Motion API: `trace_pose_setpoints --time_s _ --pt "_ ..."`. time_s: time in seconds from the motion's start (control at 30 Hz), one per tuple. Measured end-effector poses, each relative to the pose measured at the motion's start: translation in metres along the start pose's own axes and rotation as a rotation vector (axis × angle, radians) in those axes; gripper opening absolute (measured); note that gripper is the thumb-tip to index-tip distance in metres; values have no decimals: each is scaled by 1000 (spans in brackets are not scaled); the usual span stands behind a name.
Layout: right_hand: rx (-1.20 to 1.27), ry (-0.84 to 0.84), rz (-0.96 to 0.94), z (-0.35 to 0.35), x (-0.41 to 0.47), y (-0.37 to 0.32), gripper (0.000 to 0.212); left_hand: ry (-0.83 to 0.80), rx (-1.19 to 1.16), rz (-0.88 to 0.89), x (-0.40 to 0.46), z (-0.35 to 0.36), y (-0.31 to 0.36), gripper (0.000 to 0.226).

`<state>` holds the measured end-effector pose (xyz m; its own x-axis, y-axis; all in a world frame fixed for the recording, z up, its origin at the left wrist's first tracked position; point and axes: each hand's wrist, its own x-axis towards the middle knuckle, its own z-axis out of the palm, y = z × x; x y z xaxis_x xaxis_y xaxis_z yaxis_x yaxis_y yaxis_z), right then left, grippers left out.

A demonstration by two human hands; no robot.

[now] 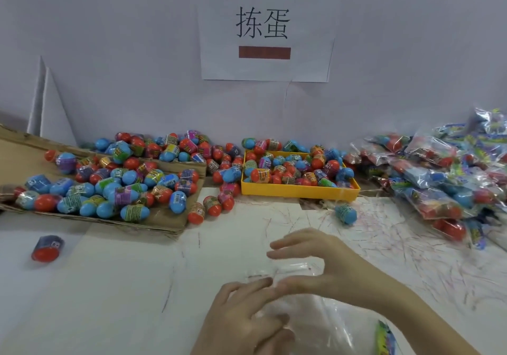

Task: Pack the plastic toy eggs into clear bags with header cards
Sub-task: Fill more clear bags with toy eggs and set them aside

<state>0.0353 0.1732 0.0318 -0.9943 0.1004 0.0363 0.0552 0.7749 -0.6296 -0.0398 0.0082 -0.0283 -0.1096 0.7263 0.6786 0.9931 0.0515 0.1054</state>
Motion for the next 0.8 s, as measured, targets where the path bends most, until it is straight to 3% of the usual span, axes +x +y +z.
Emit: trace_pose_setpoints --time_s 0.07,0.13,0.23,0.33,0.43,0.5,0.53,0.6,0.63,0.67,0.73,0.8 --pt "62 1 129 -2 -10 1 58 140 13 -10 0 -2 0 52" --pt "132 49 235 -4 -16 1 72 269 2 -53 0 -5 -1 48" --pt "474 67 378 -6 -22 -2 84 390 34 -112 -3 -5 0 39" --pt "712 -106 382 -11 -29 -6 77 411 2 -129 -2 -5 2 35" --pt "758 -97 357 -14 -31 -9 53 366 -125 -155 -4 -6 3 30" --pt "803 -40 361 -16 -30 -8 46 303 -335 -348 -3 -9 6 47" --pt "817 -19 361 -17 -30 -8 44 276 -520 -524 0 -12 9 66" --pt "819 -6 354 -19 -31 -10 38 201 -1045 -856 0 -15 14 105" --pt "811 0 346 -20 -31 -12 35 138 -1269 -988 0 -15 12 111" --pt "801 13 337 -20 -30 -13 34 27 -1411 -1051 1 -16 10 107" --pt "776 51 324 -18 -31 -13 32 -183 -1462 -1044 4 -21 9 71" --pt "771 56 308 -15 -32 -13 30 -165 -1407 -1043 8 -23 11 27"
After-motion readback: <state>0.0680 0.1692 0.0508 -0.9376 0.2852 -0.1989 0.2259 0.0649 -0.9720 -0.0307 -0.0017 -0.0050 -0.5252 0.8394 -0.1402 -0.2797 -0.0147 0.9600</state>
